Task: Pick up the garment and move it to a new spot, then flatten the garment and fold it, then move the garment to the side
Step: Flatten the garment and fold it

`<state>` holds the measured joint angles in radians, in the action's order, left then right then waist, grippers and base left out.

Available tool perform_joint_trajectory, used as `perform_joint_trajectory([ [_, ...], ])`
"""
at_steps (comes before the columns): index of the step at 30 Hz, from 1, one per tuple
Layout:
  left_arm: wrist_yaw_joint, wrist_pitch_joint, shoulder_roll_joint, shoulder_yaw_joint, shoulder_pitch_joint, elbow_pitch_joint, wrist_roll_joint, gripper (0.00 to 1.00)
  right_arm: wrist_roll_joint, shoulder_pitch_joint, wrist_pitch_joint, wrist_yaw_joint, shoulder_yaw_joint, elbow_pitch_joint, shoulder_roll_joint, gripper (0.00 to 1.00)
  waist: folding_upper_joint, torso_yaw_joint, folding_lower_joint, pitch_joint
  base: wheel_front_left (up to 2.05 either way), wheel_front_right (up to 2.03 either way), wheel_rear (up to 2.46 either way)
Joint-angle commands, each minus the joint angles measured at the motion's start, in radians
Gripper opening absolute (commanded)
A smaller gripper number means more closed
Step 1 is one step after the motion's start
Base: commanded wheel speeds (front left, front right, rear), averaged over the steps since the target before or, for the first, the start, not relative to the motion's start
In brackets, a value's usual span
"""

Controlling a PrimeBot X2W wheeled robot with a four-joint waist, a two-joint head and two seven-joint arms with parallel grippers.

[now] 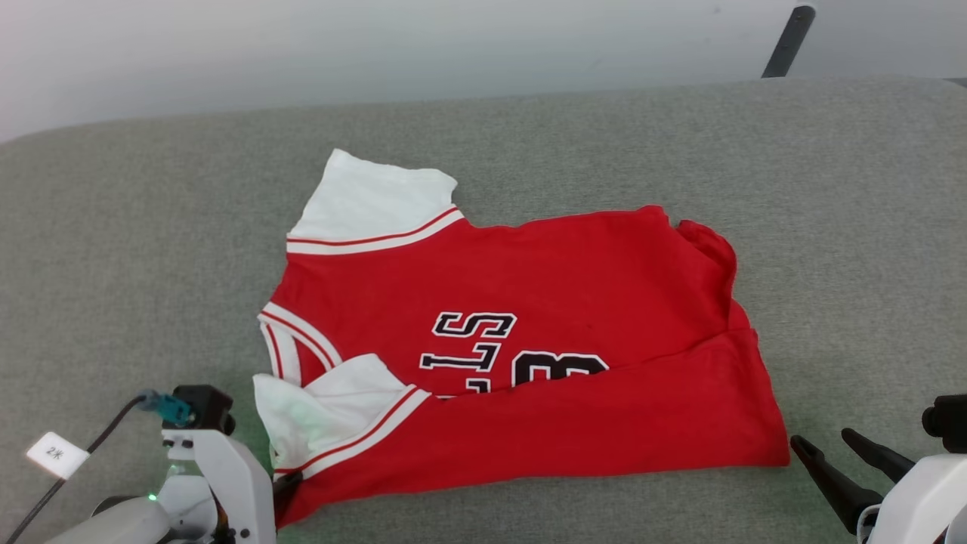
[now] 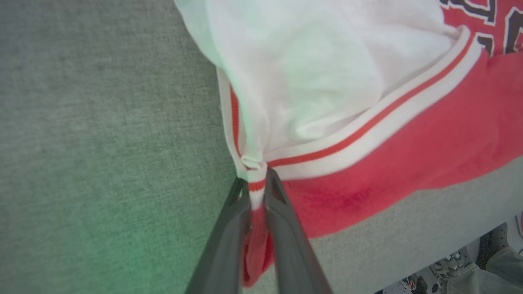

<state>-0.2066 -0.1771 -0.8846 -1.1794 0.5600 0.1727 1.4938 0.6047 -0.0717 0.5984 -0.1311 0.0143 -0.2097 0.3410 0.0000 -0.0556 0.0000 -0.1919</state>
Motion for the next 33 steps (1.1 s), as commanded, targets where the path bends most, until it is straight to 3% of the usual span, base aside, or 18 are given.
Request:
perform_joint_trajectory([
  [1,0.003,-0.015,0.033,-0.023,-0.012,0.001,-0.008,0.0,-0.014,0.008,0.018,0.001,0.007,0.002,0.005,1.0,0.0,0.01,0.0,-0.004,0.0,0.0,0.0],
  [12,-0.004,-0.026,0.075,-0.028,0.035,-0.02,-0.044,0.0,-0.039,0.092,0.137,0.001,-0.011,0.087,0.003,1.0,0.0,0.061,0.0,-0.042,0.0,0.0,0.0],
  [25,0.014,-0.028,0.114,-0.027,0.069,0.0,-0.062,0.0,-0.022,0.201,0.152,0.001,-0.093,0.34,-0.008,1.0,0.0,0.106,0.0,-0.077,0.0,0.0,0.0],
  [26,0.016,-0.028,0.116,-0.027,0.071,0.003,-0.063,0.0,-0.019,0.206,0.157,0.001,-0.104,0.358,-0.009,0.86,0.0,0.109,0.0,-0.078,0.0,0.0,0.0],
  [27,0.021,-0.027,0.118,-0.026,0.073,0.007,-0.063,0.0,-0.017,0.211,0.156,0.001,-0.114,0.371,-0.007,0.1,0.0,0.111,0.0,-0.078,0.0,0.0,0.0],
  [28,0.023,-0.027,0.118,-0.026,0.073,0.012,-0.063,0.0,-0.011,0.216,0.162,0.001,-0.125,0.385,-0.006,0.0,0.0,0.112,0.0,-0.078,0.0,0.0,0.0],
  [33,0.039,-0.027,0.116,-0.026,0.068,0.031,-0.059,0.0,0.006,0.219,0.166,0.0,-0.138,0.413,0.013,0.0,0.0,0.116,0.0,-0.07,0.0,0.0,0.0],
])
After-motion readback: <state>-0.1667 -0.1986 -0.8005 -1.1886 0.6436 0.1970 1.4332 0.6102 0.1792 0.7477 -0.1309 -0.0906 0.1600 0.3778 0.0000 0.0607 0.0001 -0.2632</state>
